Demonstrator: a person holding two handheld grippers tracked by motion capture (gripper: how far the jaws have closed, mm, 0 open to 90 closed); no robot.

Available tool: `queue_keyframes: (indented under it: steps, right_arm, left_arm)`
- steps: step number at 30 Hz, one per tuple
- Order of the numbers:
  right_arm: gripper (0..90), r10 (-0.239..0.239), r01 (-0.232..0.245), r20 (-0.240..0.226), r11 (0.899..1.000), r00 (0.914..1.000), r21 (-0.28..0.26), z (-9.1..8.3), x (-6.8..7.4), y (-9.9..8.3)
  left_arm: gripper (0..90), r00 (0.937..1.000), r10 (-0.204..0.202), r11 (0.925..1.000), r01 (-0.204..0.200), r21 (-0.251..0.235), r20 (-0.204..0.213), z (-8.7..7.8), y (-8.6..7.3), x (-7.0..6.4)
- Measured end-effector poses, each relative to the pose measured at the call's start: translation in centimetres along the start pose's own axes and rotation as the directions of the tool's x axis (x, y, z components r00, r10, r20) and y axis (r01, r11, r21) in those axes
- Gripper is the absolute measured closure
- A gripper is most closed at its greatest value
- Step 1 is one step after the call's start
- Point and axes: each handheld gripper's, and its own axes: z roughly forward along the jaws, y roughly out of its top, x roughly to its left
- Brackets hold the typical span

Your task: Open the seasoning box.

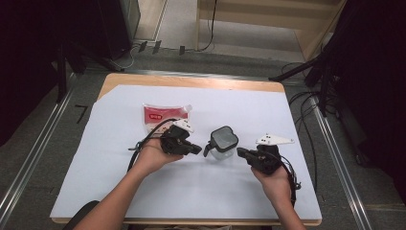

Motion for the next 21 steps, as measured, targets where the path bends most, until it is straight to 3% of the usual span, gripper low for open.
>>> queue_keyframes:
  steps: [15,18,21]
  right_arm:
    - [90.0,0.028,-0.027,-0.01,1.0,0.9996,0.007,0.5,-0.1,0.4]
    - [90.0,0.021,-0.021,-0.01,1.0,0.9997,0.017,0.8,-0.1,0.4]
    - [90.0,0.021,-0.02,-0.005,0.999,0.9998,0.025,1.0,-0.2,0.4]
  left_arm:
    - [90.0,0.9995,-0.003,1.0,0.003,0.008,-0.033,1.2,0.4,0.2]
    - [90.0,0.9989,-0.02,0.9998,0.02,-0.005,-0.043,1.4,0.4,0.1]
    - [90.0,0.9983,-0.001,1.0,0.001,0.006,-0.059,1.4,0.5,0.0]
